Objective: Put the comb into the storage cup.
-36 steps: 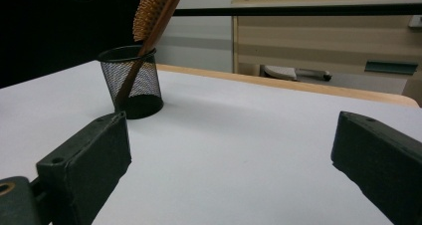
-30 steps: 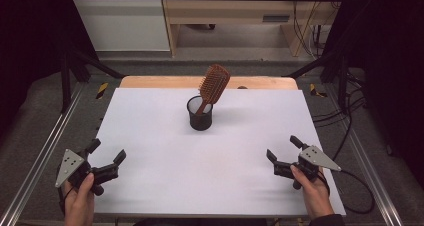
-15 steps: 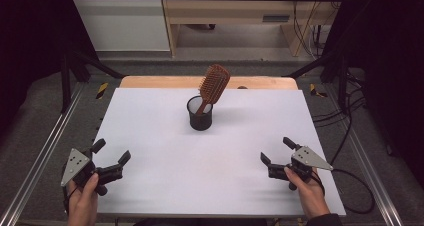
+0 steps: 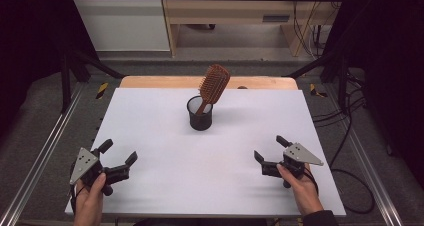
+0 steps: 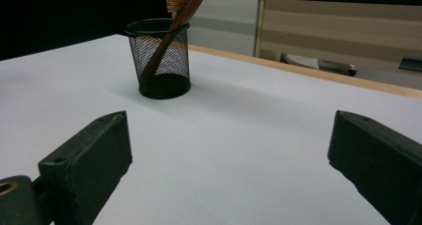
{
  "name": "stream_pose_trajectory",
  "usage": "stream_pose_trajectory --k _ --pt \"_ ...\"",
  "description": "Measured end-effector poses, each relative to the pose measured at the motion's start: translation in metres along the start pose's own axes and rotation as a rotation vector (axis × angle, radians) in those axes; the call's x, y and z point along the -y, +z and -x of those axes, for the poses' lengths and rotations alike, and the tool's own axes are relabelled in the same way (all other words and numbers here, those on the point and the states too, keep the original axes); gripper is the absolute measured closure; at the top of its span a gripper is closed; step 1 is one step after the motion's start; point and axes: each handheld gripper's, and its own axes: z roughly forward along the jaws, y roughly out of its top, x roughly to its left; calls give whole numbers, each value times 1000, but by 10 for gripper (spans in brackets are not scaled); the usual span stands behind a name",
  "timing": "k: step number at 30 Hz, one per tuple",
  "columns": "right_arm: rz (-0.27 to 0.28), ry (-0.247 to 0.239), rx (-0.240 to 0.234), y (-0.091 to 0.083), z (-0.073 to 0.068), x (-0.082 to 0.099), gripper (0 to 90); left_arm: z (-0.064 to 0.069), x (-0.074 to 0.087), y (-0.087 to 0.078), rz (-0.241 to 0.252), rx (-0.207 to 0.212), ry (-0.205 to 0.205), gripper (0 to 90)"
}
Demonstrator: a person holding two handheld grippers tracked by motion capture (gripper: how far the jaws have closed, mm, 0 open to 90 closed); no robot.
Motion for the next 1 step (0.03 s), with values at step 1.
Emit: stream_pose_trajectory --k 1 --pt "-6 0 2 0 0 0 35 0 0 0 0 0 0 17"
